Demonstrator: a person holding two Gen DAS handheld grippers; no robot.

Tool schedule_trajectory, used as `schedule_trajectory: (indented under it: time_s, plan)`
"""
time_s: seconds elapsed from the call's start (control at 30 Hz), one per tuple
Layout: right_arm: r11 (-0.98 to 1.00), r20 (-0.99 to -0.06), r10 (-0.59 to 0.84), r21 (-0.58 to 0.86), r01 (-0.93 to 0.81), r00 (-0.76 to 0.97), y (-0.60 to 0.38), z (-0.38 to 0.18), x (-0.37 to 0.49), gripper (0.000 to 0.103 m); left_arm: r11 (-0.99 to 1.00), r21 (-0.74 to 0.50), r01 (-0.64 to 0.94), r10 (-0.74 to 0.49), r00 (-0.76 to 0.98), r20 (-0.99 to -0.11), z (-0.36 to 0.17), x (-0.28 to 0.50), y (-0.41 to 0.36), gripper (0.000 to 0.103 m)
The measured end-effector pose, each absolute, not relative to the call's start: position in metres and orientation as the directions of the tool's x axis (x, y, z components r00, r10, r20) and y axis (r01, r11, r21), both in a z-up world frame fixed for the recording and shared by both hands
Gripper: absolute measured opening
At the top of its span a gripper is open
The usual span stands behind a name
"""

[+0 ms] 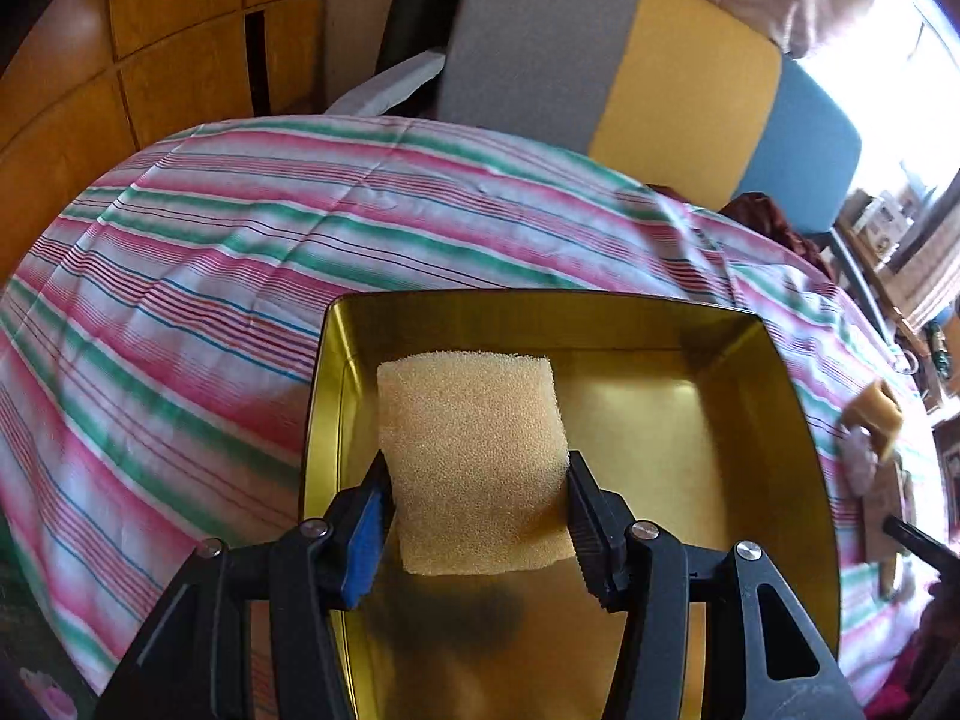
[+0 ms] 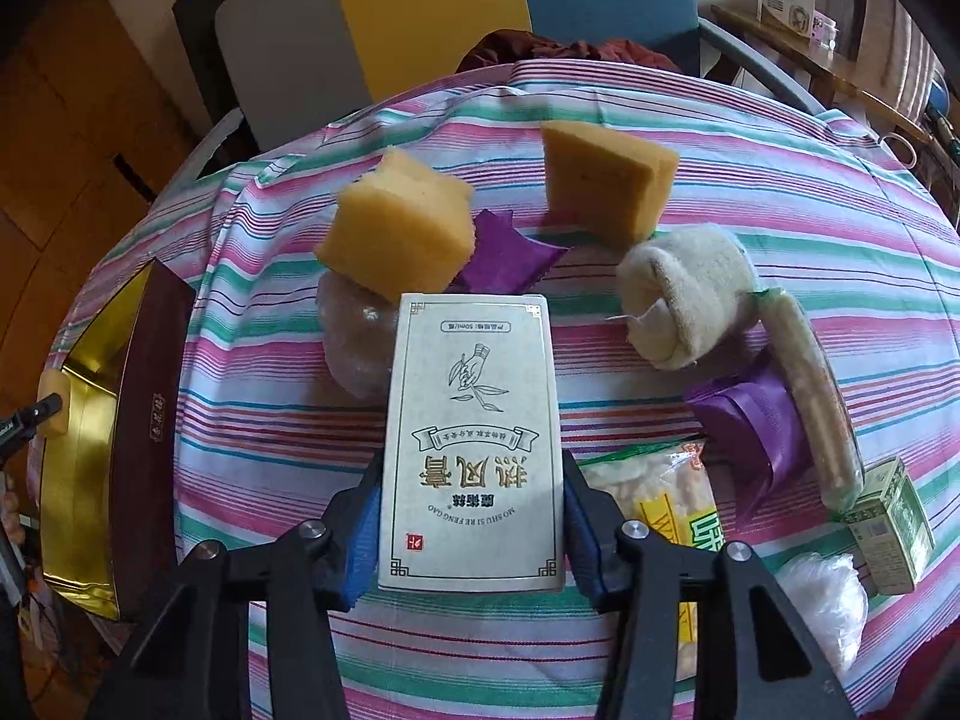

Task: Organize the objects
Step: 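Grasp the yellow sponge with the left tool and carry it into the gold tray, then grasp the white medicine box with the right tool and place it in the tray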

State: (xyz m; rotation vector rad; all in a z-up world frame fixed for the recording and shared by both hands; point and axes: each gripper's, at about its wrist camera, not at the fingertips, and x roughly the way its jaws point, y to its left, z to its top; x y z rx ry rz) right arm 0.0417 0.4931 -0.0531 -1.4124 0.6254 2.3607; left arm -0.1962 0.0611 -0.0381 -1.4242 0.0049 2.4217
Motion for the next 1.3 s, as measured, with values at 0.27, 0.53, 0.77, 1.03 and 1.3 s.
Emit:
schedule_trajectory:
  time_s: [0.27, 0.53, 0.77, 1.03, 1.3]
  plan:
    - [-0.855, -0.886, 0.048, 0.202, -0.477, -0.461, 0.494, -0.053, 0.041, 0.052, -0.960, -0.094, -0.263, 0.203, -0.423, -0.883, -0.059, -0.228, 0.066, 0.057]
    - [-0.858, -0.887, 0.048, 0.199, -0.473, -0.460, 0.495, -0.053, 0.038, 0.052, -0.959, -0.041, -0.279, 0.179, -0.494, -0.851, -0.046, -0.227, 0.071, 0.081]
    - [-0.875, -0.888, 0.065, 0.168, -0.454, -0.455, 0.490, -0.055, 0.038, 0.052, -0.963, -0.047, -0.265, 0.194, -0.561, -0.804, -0.023, -0.204, 0.059, 0.080]
    - [-0.874, -0.896, 0.104, 0.125, -0.470, -0.432, 0.481, -0.052, 0.044, 0.051, -0.945, -0.077, -0.319, 0.270, -0.621, -0.736, -0.004, -0.120, 0.052, 0.080]
    - [-0.862, -0.858, 0.035, 0.233, -0.450, -0.512, 0.441, -0.032, 0.070, 0.051, -0.916, -0.116, -0.383, 0.340, -0.593, -0.730, -0.008, -0.063, 0.058, 0.080]
